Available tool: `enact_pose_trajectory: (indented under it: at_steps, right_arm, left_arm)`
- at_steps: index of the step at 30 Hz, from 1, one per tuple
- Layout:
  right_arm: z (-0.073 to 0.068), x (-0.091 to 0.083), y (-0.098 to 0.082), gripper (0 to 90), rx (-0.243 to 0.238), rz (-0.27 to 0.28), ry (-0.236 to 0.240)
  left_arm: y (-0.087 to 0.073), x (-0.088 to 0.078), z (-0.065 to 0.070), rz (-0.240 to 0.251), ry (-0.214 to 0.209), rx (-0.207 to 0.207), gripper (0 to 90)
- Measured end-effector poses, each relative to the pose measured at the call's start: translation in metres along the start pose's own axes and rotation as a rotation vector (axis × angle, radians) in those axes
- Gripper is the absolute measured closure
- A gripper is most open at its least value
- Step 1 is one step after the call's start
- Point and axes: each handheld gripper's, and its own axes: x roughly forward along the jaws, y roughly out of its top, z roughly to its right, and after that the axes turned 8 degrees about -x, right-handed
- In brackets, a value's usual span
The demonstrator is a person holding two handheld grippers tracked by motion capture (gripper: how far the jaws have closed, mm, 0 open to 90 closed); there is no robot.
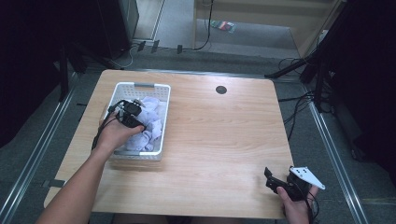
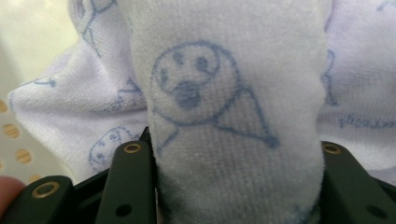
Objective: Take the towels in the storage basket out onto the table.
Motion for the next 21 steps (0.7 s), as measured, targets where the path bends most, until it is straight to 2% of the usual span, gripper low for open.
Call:
enact_pose_trajectory:
  at_steps: [2,4,5,6,10,11,13,14,18,21]
  right_arm:
    - [0.0,0.0,0.0,3.6,0.004,0.0,0.0]
    - [0.0,0.0,0.0,3.6,0.004,0.003,0.001]
    - [0.0,0.0,0.0,3.6,0.003,0.002,0.002]
    - [0.0,0.0,0.0,3.6,0.003,0.002,0.002]
    - [0.0,0.0,0.0,3.6,0.002,0.002,0.002]
    - [0.0,0.0,0.0,3.6,0.003,0.003,0.001]
    - [0.0,0.0,0.0,3.6,0.003,0.003,0.001]
    - [0.0,0.0,0.0,3.6,0.002,0.002,0.001]
    - [0.0,0.0,0.0,3.6,-0.002,0.001,0.002]
    - [0.0,0.0,0.0,3.6,0.0,0.0,0.001]
  left_arm:
    - [0.001,-0.004,-0.001,0.003,0.006,0.003,53.8]
    - [0.003,-0.018,-0.004,0.023,0.001,0.005,53.8]
    - [0.003,-0.018,-0.004,0.023,0.001,0.005,53.8]
    - [0.005,-0.028,-0.005,0.035,0.006,0.011,53.8]
    - [0.009,-0.045,-0.009,0.051,0.01,0.007,53.8]
    - [0.009,-0.045,-0.009,0.051,0.01,0.007,53.8]
    - [0.011,-0.059,-0.012,0.073,0.011,0.005,53.7]
    - [0.011,-0.059,-0.012,0.073,0.011,0.005,53.7]
    - [0.015,-0.078,-0.011,0.1,0.01,0.008,53.5]
    - [0.017,-0.084,-0.011,0.116,0.009,0.004,53.5]
